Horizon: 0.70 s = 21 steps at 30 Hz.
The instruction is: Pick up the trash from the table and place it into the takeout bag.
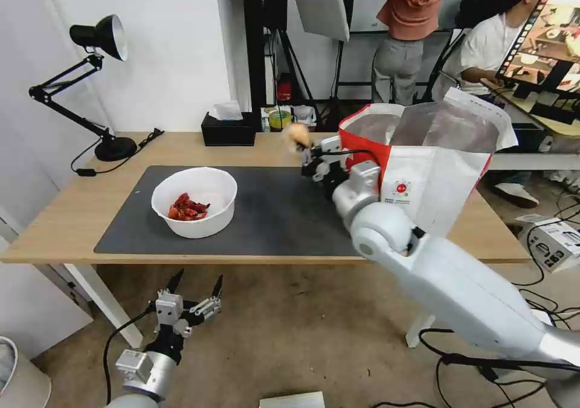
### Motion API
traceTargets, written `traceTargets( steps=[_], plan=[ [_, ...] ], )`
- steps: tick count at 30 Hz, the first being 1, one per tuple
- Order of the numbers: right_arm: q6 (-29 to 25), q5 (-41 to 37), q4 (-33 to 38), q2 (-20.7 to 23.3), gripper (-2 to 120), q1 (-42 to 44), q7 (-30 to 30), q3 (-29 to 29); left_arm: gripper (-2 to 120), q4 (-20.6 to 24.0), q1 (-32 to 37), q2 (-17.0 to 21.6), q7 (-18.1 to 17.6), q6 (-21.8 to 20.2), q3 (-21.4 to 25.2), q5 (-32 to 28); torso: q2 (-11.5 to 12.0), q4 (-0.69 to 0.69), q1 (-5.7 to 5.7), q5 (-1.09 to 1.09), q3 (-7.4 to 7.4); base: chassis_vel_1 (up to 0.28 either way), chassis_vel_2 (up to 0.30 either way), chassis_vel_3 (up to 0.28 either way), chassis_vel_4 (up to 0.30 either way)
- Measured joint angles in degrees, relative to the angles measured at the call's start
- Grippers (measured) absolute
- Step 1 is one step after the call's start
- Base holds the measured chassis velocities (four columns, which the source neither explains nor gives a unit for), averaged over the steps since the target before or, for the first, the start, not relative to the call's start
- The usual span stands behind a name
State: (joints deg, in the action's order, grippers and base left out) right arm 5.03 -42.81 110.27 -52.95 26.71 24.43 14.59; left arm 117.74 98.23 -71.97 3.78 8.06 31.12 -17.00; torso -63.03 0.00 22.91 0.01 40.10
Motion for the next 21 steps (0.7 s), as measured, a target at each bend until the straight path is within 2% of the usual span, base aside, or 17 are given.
traceTargets(
  steps=[4,9,12,14,21],
  plan=[
    [-1.31,0.42,1.05,0.96,4,0.84,1.24,-1.55,100,0.1,0.14,-0.17,-0.01,0.0,-0.27,0.36,0.0,0.0,0.0,-0.01,0.0,0.0,0.0,0.0,0.0],
    [-2.59,1.0,2.83,4.17,4,1.2,4.75,-5.42,100,0.51,0.32,-0.65,-0.02,0.0,-0.91,1.05,0.01,0.0,0.0,0.0,0.0,0.0,0.0,0.0,0.0],
    [-0.47,-0.26,3.52,5.52,4,1.28,6.41,-7.03,100,0.67,0.41,-0.74,-0.03,0.0,-1.14,1.51,0.01,0.01,0.0,-0.01,0.0,0.0,0.0,0.0,0.0],
    [2.73,-4.78,4.46,7.55,4,1.67,9.6,-8.95,100,1.07,0.31,-0.74,-0.03,0.0,-1.6,1.79,0.01,0.01,0.0,0.0,0.0,0.0,0.0,0.0,0.0],
    [5.41,-10.85,4.58,10.88,4,3.34,12.5,-12.67,100,0.92,-0.83,-0.76,-0.06,-0.1,-2.84,1.83,0.01,0.0,0.0,0.0,0.0,0.0,0.0,0.0,0.0]
  ],
)
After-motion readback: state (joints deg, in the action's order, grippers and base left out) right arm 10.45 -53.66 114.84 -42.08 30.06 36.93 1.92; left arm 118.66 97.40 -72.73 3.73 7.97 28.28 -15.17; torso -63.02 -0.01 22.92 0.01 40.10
